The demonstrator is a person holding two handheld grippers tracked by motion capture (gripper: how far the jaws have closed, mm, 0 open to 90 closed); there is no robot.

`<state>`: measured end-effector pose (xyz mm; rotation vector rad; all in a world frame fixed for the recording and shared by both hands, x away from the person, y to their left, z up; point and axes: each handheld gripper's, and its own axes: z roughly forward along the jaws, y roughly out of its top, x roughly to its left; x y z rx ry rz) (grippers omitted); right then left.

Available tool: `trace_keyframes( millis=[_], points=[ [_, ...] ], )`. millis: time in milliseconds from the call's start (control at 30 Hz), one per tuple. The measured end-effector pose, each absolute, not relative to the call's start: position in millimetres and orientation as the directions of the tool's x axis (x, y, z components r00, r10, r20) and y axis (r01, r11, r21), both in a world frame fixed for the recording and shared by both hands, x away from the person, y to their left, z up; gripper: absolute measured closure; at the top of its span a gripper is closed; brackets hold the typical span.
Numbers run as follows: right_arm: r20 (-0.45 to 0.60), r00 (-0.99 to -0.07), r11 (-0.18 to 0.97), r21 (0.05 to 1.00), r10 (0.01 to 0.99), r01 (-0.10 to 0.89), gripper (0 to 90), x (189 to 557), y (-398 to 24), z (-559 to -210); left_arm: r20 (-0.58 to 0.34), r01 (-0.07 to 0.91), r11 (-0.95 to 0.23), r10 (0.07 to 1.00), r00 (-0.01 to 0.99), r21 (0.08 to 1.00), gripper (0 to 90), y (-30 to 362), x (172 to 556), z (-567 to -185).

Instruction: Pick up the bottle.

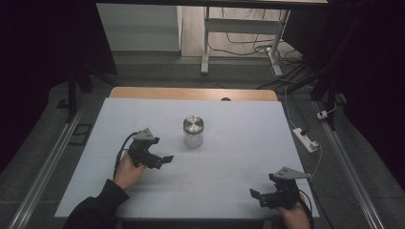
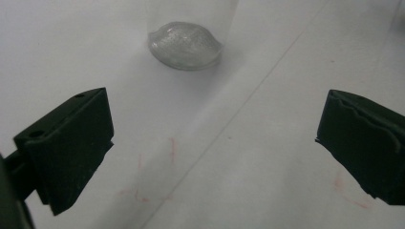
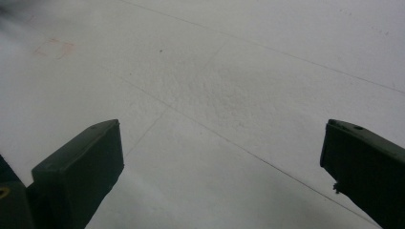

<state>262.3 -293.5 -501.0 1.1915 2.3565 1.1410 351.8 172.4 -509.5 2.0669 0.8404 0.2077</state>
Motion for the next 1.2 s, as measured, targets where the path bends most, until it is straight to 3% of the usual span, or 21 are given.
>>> trace_keyframes(
  millis=[767, 1200],
  points=[
    [0.104, -0.636, 0.366, 0.742, 0.765, 0.562, 1.2, 262, -293, -501, -0.124, 0.484, -0.41, 0.651, 0.749, 0.773, 0.0, 125, 407, -518],
    [0.107, -0.638, 0.367, 0.74, 0.763, 0.563, 1.2, 262, -293, -501, -0.121, 0.455, -0.423, 0.615, 0.779, 0.784, 0.0, 99, 429, -521]
  ],
)
